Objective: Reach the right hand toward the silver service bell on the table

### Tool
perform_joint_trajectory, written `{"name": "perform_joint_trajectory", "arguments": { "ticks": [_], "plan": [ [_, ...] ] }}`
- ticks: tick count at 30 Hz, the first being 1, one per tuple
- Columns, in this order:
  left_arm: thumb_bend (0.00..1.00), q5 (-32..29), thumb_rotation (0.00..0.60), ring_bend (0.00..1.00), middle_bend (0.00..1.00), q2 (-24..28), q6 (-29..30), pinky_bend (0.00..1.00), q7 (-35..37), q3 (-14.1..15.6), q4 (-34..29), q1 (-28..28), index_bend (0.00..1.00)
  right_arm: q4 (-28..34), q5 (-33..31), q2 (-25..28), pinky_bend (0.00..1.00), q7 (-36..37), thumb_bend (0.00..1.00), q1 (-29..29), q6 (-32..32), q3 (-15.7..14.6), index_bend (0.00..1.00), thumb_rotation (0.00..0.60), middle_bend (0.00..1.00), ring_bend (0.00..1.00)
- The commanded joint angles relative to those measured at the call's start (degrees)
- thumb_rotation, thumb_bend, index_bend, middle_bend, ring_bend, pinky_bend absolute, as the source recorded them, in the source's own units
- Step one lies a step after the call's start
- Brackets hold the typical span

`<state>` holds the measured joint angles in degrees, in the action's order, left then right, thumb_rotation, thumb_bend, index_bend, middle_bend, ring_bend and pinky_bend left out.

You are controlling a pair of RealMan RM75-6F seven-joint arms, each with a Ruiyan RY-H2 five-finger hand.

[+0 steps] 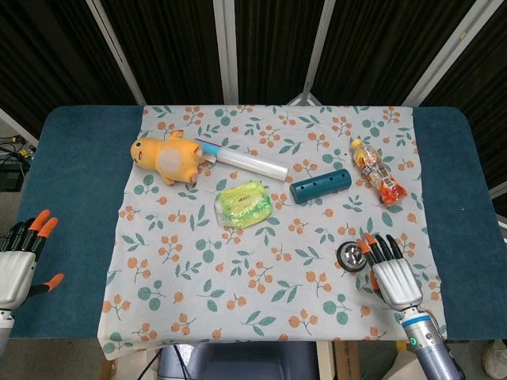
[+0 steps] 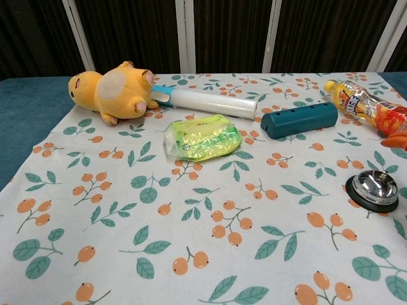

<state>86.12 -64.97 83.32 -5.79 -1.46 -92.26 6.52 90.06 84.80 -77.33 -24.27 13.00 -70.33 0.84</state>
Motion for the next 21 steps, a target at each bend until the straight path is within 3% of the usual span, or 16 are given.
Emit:
{"name": "perform_joint_trajectory", "arguments": {
  "ticks": [1,21],
  "plan": [
    [0.01,-0.08,0.6,0.0,0.0,0.0,-0.13,0.0,0.0,0.01,0.03,0.04,0.0,-0.69,-0.52,-0.64,0.0,-0.82,0.81,0.19,0.5,-0.32,0.0,0.6,0.0,0.0],
    [0.01,-0.6,0.6,0.0,0.0,-0.05,-0.6,0.0,-0.4,-0.01,-0.32,0.13,0.0,-2.2,-3.67,-1.53,0.0,-1.96,0.81,0.61,2.83,-1.09,0.0,0.6,0.0,0.0]
  ]
}}
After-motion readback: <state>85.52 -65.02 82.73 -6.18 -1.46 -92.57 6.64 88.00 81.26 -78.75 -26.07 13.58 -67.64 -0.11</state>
